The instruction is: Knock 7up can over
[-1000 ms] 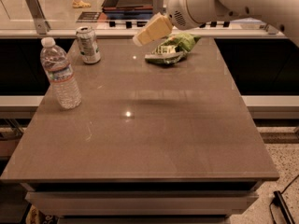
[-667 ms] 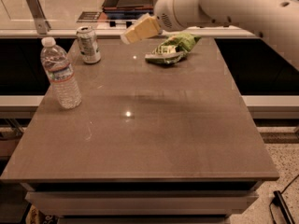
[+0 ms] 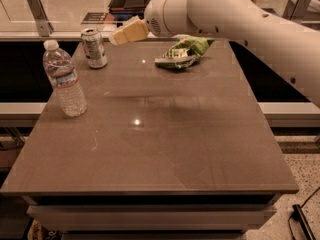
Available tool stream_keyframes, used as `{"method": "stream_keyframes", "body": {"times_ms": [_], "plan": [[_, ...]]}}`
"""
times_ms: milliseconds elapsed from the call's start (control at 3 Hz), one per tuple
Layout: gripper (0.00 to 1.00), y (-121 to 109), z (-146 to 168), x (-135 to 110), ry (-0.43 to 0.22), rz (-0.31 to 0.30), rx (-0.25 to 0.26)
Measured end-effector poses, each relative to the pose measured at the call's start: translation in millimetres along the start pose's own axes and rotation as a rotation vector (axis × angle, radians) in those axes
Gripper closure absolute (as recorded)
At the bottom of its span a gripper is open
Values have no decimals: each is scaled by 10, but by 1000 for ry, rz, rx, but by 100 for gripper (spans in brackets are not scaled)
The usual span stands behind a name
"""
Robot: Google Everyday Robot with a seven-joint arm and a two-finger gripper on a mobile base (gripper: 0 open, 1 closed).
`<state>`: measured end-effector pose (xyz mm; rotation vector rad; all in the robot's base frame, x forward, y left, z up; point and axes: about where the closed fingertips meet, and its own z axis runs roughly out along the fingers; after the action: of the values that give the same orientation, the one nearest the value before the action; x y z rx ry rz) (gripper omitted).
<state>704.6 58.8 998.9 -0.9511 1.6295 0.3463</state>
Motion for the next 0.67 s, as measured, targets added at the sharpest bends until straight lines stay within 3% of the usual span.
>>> {"method": "stream_keyframes", "body": {"times_ms": [667], "plan": [[0,-89,107,19,12,3,5]]}}
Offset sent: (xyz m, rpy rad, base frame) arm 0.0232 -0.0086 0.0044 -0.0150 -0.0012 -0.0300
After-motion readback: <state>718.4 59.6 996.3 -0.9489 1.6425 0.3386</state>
